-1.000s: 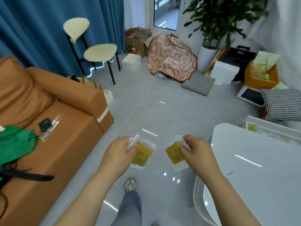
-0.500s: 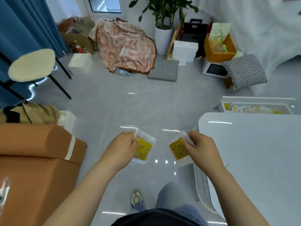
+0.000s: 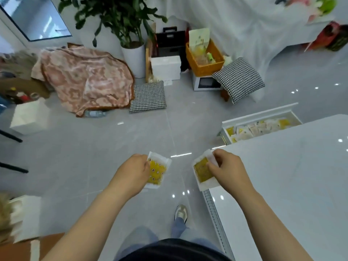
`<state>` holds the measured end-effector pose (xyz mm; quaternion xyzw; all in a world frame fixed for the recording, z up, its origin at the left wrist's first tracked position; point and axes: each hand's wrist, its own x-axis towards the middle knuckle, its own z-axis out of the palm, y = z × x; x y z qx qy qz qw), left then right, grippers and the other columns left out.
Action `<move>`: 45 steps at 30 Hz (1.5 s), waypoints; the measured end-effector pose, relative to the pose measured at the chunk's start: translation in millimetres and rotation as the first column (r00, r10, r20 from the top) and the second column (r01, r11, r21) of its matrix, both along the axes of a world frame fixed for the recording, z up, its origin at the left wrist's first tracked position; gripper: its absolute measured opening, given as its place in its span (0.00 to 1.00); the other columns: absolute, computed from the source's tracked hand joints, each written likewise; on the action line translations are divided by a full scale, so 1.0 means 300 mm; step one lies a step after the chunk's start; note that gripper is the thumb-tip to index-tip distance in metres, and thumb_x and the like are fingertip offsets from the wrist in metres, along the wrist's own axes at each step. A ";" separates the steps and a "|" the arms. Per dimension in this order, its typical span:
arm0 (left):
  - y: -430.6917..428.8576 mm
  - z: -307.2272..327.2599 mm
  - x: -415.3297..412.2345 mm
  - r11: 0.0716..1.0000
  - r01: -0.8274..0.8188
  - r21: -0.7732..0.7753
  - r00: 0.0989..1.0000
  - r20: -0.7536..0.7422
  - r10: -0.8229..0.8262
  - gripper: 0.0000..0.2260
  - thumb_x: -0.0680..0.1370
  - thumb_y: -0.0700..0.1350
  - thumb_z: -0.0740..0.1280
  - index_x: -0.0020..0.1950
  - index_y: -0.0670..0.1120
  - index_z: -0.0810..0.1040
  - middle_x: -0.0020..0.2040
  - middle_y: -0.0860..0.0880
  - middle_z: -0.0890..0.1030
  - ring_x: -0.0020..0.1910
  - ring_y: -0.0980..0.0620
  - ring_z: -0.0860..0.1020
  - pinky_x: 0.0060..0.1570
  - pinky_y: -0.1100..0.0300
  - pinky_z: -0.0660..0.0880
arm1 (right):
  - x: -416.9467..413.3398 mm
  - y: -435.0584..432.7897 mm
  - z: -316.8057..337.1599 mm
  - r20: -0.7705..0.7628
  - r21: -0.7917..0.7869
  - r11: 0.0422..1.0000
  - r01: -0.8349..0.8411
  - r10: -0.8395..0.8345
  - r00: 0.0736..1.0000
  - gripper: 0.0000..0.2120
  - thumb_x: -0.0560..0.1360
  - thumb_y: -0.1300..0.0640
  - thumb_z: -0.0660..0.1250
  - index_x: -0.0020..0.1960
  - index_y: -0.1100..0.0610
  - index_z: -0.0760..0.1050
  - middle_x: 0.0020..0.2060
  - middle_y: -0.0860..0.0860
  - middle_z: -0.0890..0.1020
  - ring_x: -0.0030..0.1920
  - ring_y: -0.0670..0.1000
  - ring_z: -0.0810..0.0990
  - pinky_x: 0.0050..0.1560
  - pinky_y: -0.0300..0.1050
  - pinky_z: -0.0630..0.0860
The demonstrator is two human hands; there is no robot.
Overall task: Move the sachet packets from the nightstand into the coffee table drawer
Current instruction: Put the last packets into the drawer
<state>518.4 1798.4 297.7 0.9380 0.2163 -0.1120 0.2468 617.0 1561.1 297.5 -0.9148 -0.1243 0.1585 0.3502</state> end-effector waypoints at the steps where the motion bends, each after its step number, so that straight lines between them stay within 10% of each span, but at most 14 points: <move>1: 0.005 0.005 0.063 1.000 0.021 0.007 1.000 0.002 -0.021 0.12 0.80 0.43 0.54 0.39 0.43 0.70 0.46 0.44 0.77 0.43 0.45 0.75 0.41 0.56 0.69 | 0.056 -0.002 0.004 0.004 -0.006 1.000 0.017 -0.017 1.000 0.06 0.74 0.55 0.65 0.42 0.57 0.77 0.35 0.52 0.81 0.37 0.51 0.80 0.39 0.50 0.78; 20: 0.225 0.020 1.194 0.891 0.448 0.073 0.893 -0.086 -0.442 0.09 0.82 0.44 0.54 0.44 0.44 0.70 0.48 0.45 0.72 0.43 0.48 0.71 0.43 0.58 0.65 | 0.794 0.183 -0.069 -0.090 -0.078 0.897 0.435 -0.441 0.893 0.06 0.76 0.55 0.64 0.40 0.54 0.74 0.35 0.50 0.79 0.36 0.49 0.78 0.38 0.46 0.77; 26: 0.296 0.067 1.520 0.806 0.592 0.005 0.805 -0.064 -0.590 0.14 0.77 0.41 0.62 0.31 0.47 0.64 0.34 0.48 0.70 0.36 0.47 0.71 0.33 0.57 0.63 | 0.998 0.280 -0.055 -0.067 -0.113 0.819 0.563 -0.572 0.818 0.06 0.76 0.55 0.64 0.44 0.58 0.75 0.38 0.54 0.81 0.39 0.54 0.79 0.41 0.49 0.78; 45: -0.034 0.066 2.463 0.577 0.815 0.051 0.578 -0.012 -0.816 0.12 0.76 0.42 0.63 0.34 0.40 0.71 0.36 0.43 0.74 0.37 0.45 0.74 0.35 0.52 0.68 | 1.711 0.083 -0.093 -0.089 -0.092 0.589 0.803 -0.808 0.583 0.04 0.76 0.55 0.64 0.44 0.54 0.75 0.39 0.52 0.81 0.39 0.52 0.80 0.43 0.50 0.79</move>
